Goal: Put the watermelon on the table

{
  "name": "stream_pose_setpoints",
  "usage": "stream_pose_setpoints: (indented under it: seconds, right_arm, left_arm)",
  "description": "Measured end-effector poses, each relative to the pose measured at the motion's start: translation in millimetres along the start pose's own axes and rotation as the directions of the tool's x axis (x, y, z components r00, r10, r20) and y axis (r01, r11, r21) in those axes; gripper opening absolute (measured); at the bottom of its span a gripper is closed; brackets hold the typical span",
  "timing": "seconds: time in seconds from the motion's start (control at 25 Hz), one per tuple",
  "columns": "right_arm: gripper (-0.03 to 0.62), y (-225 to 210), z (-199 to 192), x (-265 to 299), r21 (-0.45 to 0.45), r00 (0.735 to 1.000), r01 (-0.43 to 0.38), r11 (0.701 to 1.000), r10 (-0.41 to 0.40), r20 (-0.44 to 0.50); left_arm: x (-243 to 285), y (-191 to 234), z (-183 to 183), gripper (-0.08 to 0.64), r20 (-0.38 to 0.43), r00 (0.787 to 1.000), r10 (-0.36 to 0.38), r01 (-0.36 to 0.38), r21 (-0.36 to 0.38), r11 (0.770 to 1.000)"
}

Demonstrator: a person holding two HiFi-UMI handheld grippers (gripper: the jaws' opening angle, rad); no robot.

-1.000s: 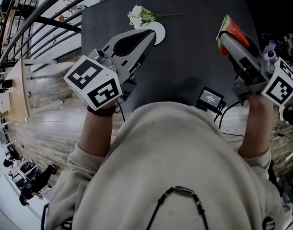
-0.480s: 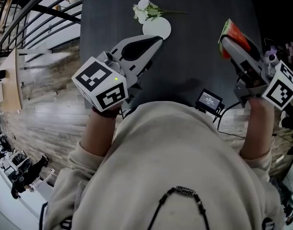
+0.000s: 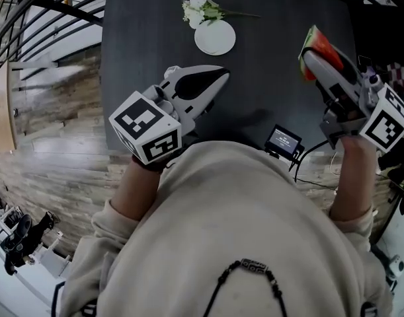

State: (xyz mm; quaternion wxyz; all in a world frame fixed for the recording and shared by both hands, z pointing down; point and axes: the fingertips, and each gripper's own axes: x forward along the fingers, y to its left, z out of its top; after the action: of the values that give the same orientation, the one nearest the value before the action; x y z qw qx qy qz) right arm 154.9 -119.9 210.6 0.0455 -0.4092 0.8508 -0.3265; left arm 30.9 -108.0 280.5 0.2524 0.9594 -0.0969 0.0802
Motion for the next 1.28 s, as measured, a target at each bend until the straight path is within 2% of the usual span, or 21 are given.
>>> stream_pose_setpoints:
  seconds: [0.36, 0.52, 0.68, 1.28]
  right_arm:
    - [0.198, -8.9, -1.9, 24.7, 0.008, 0.997, 0.025, 1.0, -0.024, -0.069]
    - [0.198, -10.3, -3.7, 51.4, -0.032, 0.995, 0.004, 0.999, -0.007, -0.097]
    - [0.198, -18.1, -10.7, 69.4, -0.001, 0.994, 0.0, 1.0, 0.0, -0.11]
    - [0.198, -43.7, -26.9, 119.1, -0.021, 0.979, -0.006, 1.0, 0.001, -0.205]
  left_arm:
    - [-1.4, 4.6, -7.7, 0.005, 0.03, 0.999, -0.023, 0.025, -0.051, 0.998]
    - [-11.1, 19.6, -5.7, 0.005, 0.053, 0.999, 0.001, 0.003, -0.067, 0.998]
    - [-21.5, 31.3, -1.9, 0.005, 0.083, 0.996, 0.031, -0.024, -0.08, 0.997]
    - [-44.0, 59.9, -3.9, 0.005, 0.121, 0.986, 0.117, -0.101, -0.132, 0.986]
